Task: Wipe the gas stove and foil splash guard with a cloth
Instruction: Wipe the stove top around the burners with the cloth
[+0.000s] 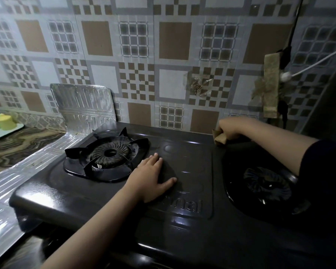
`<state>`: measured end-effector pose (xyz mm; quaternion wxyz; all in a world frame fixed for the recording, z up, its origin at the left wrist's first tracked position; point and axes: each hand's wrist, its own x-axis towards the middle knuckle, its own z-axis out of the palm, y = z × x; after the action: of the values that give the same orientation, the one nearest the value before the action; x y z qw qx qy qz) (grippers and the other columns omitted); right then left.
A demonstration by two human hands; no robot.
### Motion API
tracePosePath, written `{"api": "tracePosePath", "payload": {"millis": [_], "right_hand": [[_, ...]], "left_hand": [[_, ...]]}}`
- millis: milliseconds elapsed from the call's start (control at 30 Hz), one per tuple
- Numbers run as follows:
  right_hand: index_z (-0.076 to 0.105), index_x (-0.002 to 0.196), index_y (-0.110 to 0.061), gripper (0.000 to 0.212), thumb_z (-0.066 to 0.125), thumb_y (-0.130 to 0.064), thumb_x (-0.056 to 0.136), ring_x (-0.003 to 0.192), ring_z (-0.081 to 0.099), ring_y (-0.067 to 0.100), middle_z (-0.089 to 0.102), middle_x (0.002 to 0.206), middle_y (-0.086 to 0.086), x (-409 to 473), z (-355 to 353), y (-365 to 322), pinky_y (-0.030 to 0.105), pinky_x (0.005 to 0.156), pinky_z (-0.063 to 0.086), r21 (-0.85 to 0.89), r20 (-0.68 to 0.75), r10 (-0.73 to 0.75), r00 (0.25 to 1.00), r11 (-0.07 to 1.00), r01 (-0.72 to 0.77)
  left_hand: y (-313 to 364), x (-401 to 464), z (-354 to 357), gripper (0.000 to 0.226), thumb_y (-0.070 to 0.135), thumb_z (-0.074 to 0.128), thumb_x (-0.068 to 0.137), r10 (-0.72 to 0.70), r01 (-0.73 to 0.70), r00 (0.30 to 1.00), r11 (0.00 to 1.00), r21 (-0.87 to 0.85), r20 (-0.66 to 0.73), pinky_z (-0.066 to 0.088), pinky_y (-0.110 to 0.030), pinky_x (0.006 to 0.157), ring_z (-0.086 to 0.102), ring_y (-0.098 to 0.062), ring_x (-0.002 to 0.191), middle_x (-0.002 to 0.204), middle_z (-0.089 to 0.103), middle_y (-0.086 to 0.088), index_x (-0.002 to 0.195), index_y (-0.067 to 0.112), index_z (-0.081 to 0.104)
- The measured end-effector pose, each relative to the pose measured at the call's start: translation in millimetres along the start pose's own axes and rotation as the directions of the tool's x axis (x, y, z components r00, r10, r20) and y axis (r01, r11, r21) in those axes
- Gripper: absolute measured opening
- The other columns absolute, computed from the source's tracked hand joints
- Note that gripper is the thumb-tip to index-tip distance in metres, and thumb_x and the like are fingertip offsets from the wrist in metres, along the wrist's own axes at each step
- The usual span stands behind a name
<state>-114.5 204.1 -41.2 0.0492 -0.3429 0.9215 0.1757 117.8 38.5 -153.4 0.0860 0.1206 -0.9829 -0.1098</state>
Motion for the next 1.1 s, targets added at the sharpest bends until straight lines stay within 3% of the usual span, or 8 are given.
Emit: {"api": "tracePosePath", "payload": {"millis": [100,167,367,533,667,800,900,1100], "right_hand": [[0.059,0.124,-0.018,0.042,0.055,-0.004,0.084,0.088,0.056,0.021,0.058,0.099,0.003,6.0,-15.9,-17.0,0.030,0.070,0.044,0.168,-0.035,-0.009,0.999,0.986,0.014],[0.057,0.127,-0.017,0.044,0.054,-0.004,0.085,0.089,0.055,0.021,0.057,0.099,0.002,14.6,-27.8,-32.7,0.031,0.072,0.044,0.235,-0.071,-0.035,0.997,0.971,0.050],[0.058,0.127,-0.019,0.048,0.050,-0.002,0.083,0.087,0.055,0.022,0.056,0.099,0.003,40.7,-61.5,-105.7,0.031,0.068,0.043,0.297,-0.156,-0.130,0.979,0.939,0.172],[0.060,0.124,-0.019,0.046,0.049,-0.002,0.082,0.088,0.058,0.024,0.063,0.102,0.008,70.7,-88.5,-180.0,0.031,0.068,0.048,0.314,-0.219,-0.218,0.951,0.907,0.280],[0.061,0.125,-0.023,0.050,0.050,-0.002,0.081,0.089,0.058,0.022,0.064,0.108,0.005,94.1,-110.6,-237.4,0.030,0.069,0.050,0.351,-0.259,-0.307,0.916,0.853,0.386],[0.063,0.123,-0.029,0.040,0.062,-0.018,0.084,0.086,0.055,0.016,0.065,0.113,-0.001,120.9,-120.9,-293.2,0.022,0.062,0.041,0.365,-0.309,-0.413,0.857,0.781,0.507],[0.069,0.114,-0.022,0.031,0.069,-0.030,0.083,0.084,0.058,0.013,0.071,0.109,-0.001,129.5,-116.6,-330.3,0.021,0.070,0.041,0.358,-0.339,-0.551,0.762,0.674,0.646],[0.073,0.100,-0.016,0.024,0.058,-0.008,0.082,0.084,0.060,0.021,0.072,0.096,0.006,143.4,-111.9,-361.4,0.030,0.073,0.047,0.180,-0.221,-0.674,0.705,0.682,0.709]], "left_hand": [[2.7,-12.6,-6.3,0.081,0.063,0.029,0.081,0.078,-0.065,0.983,0.994,0.084,-0.167,0.029,-0.040,0.112,0.041,-0.028,0.135,0.146,0.045,-0.010,0.136,0.009,0.050],[-2.9,-21.7,-7.6,0.067,0.054,0.039,0.080,0.104,-0.086,0.940,0.994,0.070,-0.325,0.039,-0.047,0.104,0.057,-0.031,0.119,0.130,0.060,-0.013,0.120,0.006,0.064],[-59.3,-49.8,-39.9,0.072,0.058,0.046,0.074,-0.035,0.103,0.858,0.989,0.106,-0.512,0.033,-0.057,0.104,0.051,-0.035,0.123,0.134,0.054,-0.015,0.123,0.007,0.060],[-142.0,-74.3,-66.8,0.117,0.089,0.031,0.058,-0.370,0.428,0.871,0.895,0.127,-0.324,0.025,-0.058,0.109,0.037,-0.040,0.134,0.148,0.036,-0.020,0.141,0.006,0.037],[-197.2,-89.1,-72.9,0.151,0.104,0.003,0.034,-0.525,0.532,0.847,0.835,0.139,-0.085,0.012,-0.057,0.116,0.007,-0.027,0.148,0.160,0.008,-0.013,0.150,0.009,0.011],[-216.4,-86.5,-65.1,0.154,0.103,-0.006,0.031,-0.508,0.497,0.860,0.855,0.150,0.050,0.005,-0.057,0.116,-0.002,-0.019,0.149,0.162,-0.002,-0.006,0.153,0.009,0.001],[-219.8,-83.9,-62.0,0.154,0.103,-0.006,0.031,-0.487,0.477,0.872,0.868,0.140,0.045,0.011,-0.052,0.118,0.001,-0.018,0.149,0.162,0.000,-0.005,0.153,0.009,0.001],[-221.2,-87.0,-60.0,0.147,0.103,0.004,0.037,-0.467,0.464,0.884,0.882,0.088,0.013,0.012,-0.049,0.118,0.007,-0.019,0.148,0.161,0.010,-0.002,0.152,0.011,0.007]]}}
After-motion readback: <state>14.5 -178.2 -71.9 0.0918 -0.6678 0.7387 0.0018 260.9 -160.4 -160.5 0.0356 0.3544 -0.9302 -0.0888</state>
